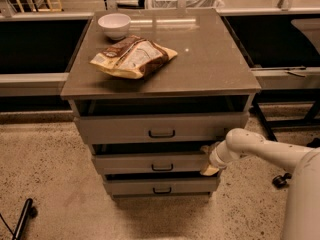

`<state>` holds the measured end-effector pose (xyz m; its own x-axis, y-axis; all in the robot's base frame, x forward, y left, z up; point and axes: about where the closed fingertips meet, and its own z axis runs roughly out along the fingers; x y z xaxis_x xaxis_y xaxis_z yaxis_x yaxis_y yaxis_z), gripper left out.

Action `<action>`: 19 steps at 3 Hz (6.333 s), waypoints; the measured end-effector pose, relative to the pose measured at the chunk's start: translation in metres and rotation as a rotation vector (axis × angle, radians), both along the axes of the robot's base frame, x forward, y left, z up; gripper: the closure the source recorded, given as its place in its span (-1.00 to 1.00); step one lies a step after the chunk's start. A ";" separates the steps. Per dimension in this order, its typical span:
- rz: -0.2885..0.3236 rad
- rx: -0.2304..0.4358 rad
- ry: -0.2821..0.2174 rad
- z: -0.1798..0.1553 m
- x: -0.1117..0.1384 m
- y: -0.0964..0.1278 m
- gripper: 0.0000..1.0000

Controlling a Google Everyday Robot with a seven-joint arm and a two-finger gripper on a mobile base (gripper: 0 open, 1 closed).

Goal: Open middle drawer

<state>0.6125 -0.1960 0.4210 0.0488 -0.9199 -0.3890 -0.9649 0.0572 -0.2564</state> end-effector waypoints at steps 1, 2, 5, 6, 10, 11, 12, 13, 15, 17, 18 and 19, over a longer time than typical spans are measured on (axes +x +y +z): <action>0.013 -0.033 -0.006 0.003 -0.010 -0.001 -0.02; 0.061 -0.019 0.023 -0.001 -0.036 0.002 -0.04; 0.141 -0.003 0.073 0.004 -0.075 0.006 -0.34; 0.217 -0.035 0.113 0.017 -0.117 0.009 -0.24; 0.199 -0.122 0.089 0.042 -0.093 0.012 -1.00; 0.148 -0.168 0.085 0.048 -0.065 0.008 -1.00; 0.131 -0.186 0.076 0.055 -0.054 0.008 -1.00; 0.119 -0.190 0.074 0.060 -0.043 0.007 -0.64; 0.102 -0.183 0.064 0.051 -0.028 0.000 0.30; 0.113 -0.179 0.067 0.017 -0.023 -0.001 1.00; 0.127 -0.158 0.081 -0.007 -0.020 0.000 1.00; 0.138 -0.135 0.118 -0.030 -0.018 0.000 1.00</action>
Offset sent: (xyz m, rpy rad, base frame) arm -0.0717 0.0014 -0.0010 -0.0048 0.0538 0.1398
